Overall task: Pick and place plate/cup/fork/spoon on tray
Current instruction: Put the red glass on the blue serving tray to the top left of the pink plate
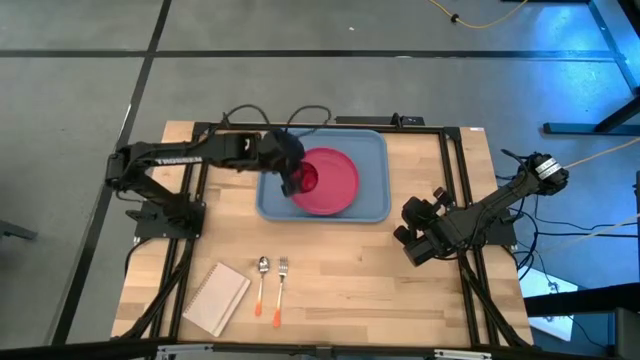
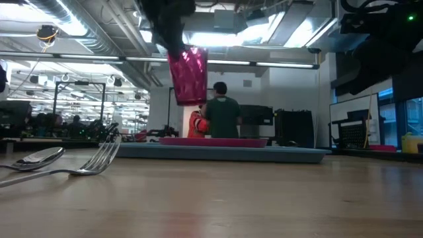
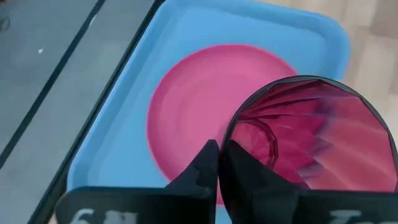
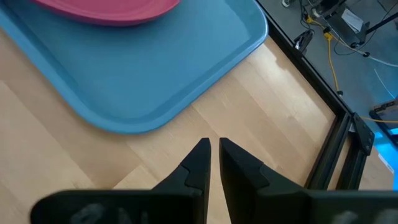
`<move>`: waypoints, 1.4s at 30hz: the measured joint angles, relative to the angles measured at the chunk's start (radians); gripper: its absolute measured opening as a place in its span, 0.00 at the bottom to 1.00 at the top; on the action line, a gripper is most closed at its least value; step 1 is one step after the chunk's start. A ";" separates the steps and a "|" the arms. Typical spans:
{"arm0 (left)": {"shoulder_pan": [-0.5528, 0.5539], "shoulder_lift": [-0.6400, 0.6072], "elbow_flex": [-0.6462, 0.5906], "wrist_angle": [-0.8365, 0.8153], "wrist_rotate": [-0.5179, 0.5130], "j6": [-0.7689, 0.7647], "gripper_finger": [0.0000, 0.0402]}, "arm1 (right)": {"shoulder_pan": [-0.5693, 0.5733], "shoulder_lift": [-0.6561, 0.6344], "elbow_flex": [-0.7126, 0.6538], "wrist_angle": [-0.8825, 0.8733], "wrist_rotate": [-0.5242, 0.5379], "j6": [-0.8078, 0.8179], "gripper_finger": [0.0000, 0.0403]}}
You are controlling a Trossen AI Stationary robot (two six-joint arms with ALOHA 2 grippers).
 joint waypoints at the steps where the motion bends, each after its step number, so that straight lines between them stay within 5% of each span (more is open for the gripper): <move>1: 0.021 0.005 0.001 0.002 0.008 0.003 0.01 | 0.000 0.000 0.000 -0.001 0.000 -0.001 0.10; 13: 0.282 0.050 0.001 -0.027 0.001 0.081 0.01 | 0.000 0.000 0.000 -0.004 0.001 -0.001 0.10; 22: 0.499 0.050 -0.079 0.041 0.132 0.054 0.01 | 0.000 0.000 0.000 -0.004 0.001 -0.001 0.10; 31: 0.519 0.052 -0.249 0.230 0.163 0.033 0.01 | 0.000 0.000 0.000 -0.008 0.002 -0.001 0.10; 42: 0.519 0.118 -0.269 0.310 0.141 0.030 0.02 | 0.000 0.001 0.000 -0.011 0.002 -0.001 0.10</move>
